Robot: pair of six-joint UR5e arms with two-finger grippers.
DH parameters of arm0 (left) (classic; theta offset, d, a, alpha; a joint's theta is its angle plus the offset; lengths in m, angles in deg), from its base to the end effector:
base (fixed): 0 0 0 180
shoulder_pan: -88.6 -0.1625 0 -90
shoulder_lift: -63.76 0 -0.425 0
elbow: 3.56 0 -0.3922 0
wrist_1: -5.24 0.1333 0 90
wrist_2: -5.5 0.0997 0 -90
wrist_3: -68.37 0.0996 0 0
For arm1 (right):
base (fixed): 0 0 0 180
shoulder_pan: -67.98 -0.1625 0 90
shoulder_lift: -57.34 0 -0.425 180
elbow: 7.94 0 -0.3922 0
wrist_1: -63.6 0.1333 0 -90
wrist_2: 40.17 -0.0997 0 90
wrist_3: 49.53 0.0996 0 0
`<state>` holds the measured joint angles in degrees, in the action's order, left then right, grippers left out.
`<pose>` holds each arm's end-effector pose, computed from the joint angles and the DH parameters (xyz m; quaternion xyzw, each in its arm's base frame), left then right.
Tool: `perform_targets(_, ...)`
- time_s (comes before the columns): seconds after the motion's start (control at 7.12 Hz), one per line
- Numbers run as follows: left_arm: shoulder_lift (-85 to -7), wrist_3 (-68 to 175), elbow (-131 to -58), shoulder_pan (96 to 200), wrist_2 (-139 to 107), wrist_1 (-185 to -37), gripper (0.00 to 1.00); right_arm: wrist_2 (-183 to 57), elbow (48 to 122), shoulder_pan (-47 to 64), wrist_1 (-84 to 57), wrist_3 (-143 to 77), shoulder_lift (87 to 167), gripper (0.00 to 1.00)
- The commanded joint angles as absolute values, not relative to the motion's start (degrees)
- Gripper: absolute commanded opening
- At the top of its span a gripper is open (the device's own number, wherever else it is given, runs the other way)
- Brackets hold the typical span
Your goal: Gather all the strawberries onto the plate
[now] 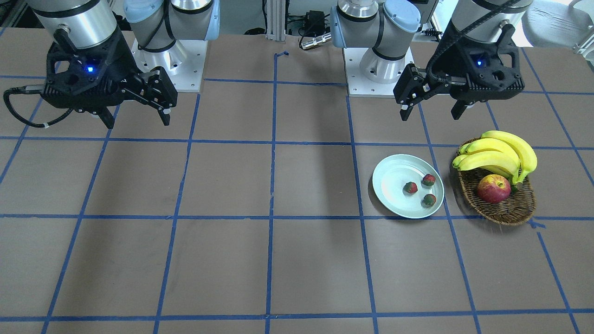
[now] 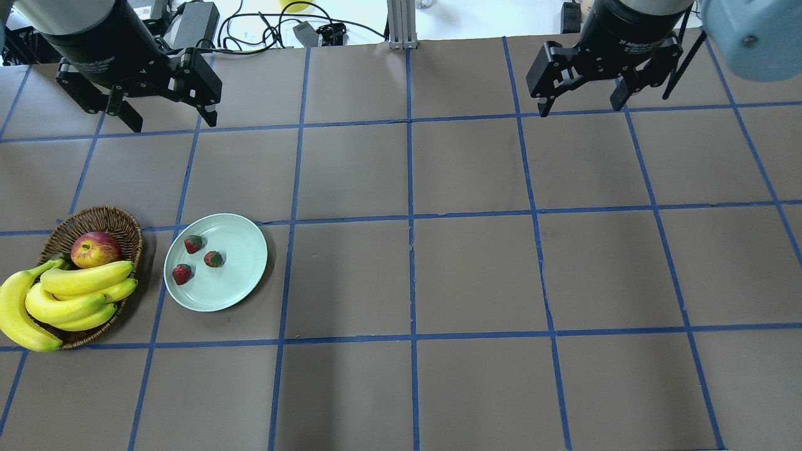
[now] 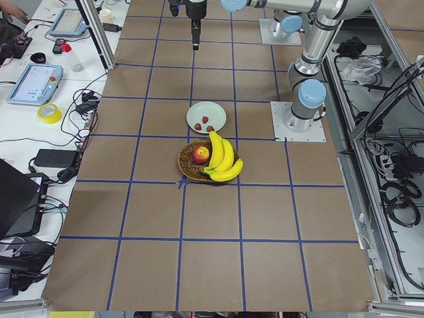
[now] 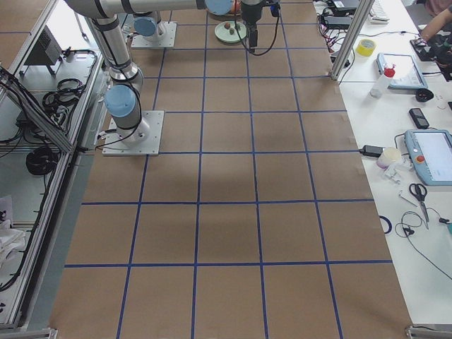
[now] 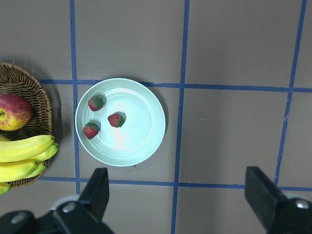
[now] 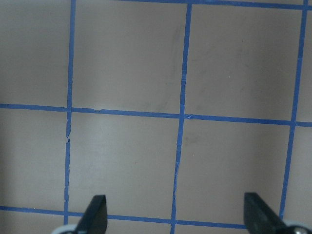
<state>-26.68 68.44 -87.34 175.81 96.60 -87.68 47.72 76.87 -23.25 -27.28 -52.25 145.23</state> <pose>-0.1070 -0.5038 0.5325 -0.0240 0.9994 -0.0247 0.0102 0.1480 -0.5106 0.5159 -0.0351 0.9986 -0.0348 0.0180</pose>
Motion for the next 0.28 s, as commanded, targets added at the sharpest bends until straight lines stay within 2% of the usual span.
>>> perform_targets(0.0,-26.9,68.2,-87.3,178.3,97.3,-86.4,1.00,47.7,76.9,-23.3,-27.3,-52.3,145.2,1.00)
perform_targets(0.14,-26.6,68.0,-87.4,179.2,97.3,-86.1,1.00,47.7,76.9,-23.3,-27.3,-52.3,145.2,1.00)
